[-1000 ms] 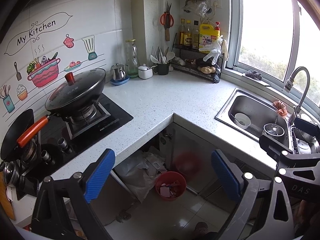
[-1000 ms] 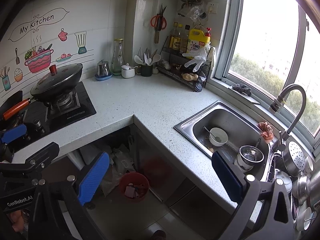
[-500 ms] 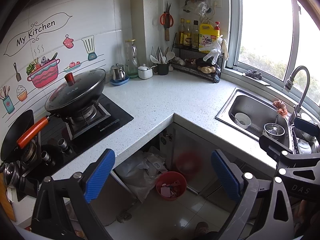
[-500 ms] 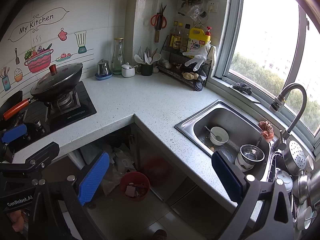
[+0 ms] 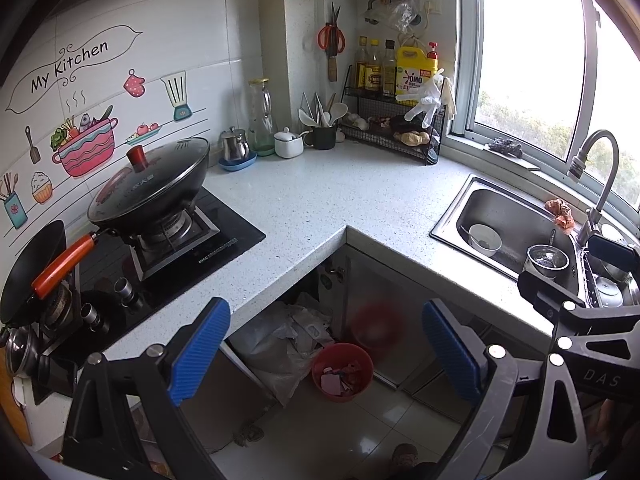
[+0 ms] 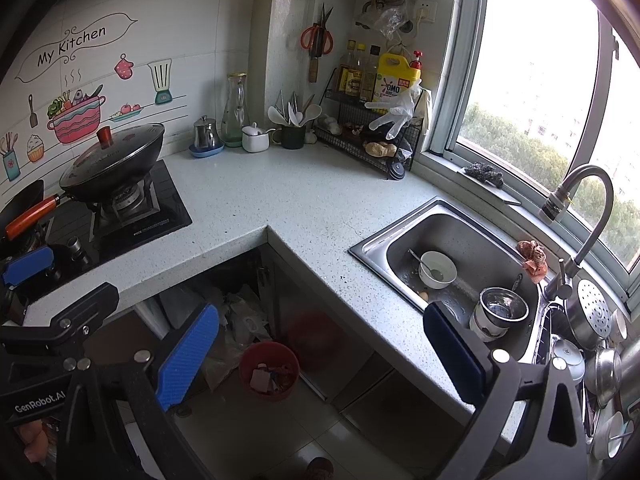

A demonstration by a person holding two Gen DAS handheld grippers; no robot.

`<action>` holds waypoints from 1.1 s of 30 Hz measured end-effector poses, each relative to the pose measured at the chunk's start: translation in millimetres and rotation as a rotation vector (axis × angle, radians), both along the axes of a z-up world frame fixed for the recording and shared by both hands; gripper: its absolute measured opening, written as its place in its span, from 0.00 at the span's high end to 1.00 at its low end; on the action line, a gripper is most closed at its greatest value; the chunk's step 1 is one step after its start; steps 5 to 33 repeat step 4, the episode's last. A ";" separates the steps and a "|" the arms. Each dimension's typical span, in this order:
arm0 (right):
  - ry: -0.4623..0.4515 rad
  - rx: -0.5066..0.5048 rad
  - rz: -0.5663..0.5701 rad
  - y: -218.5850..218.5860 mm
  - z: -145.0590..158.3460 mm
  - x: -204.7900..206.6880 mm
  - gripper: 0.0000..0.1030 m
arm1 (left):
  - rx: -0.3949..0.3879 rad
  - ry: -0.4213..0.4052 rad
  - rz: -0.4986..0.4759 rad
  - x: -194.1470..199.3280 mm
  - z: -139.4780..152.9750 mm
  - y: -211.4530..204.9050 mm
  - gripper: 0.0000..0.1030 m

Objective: Collect trash

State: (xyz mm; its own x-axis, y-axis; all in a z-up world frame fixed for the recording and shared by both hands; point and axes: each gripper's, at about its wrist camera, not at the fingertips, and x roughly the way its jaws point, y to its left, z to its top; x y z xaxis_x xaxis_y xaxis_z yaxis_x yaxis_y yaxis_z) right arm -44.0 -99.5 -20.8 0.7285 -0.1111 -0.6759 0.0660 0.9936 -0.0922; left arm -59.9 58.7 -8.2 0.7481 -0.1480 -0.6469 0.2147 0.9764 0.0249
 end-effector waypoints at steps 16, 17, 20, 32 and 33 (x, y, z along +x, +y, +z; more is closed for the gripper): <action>0.001 0.001 0.002 -1.1 0.0 0.2 0.01 | 0.000 -0.001 -0.002 0.5 -0.6 0.7 0.07; 0.001 0.001 0.002 -1.1 0.0 0.2 0.01 | 0.000 -0.001 -0.002 0.5 -0.6 0.7 0.07; 0.001 0.001 0.002 -1.1 0.0 0.2 0.01 | 0.000 -0.001 -0.002 0.5 -0.6 0.7 0.07; 0.001 0.001 0.002 -1.1 0.0 0.2 0.01 | 0.000 -0.001 -0.002 0.5 -0.6 0.7 0.07; 0.001 0.001 0.002 -1.1 0.0 0.2 0.01 | 0.000 -0.001 -0.002 0.5 -0.6 0.7 0.07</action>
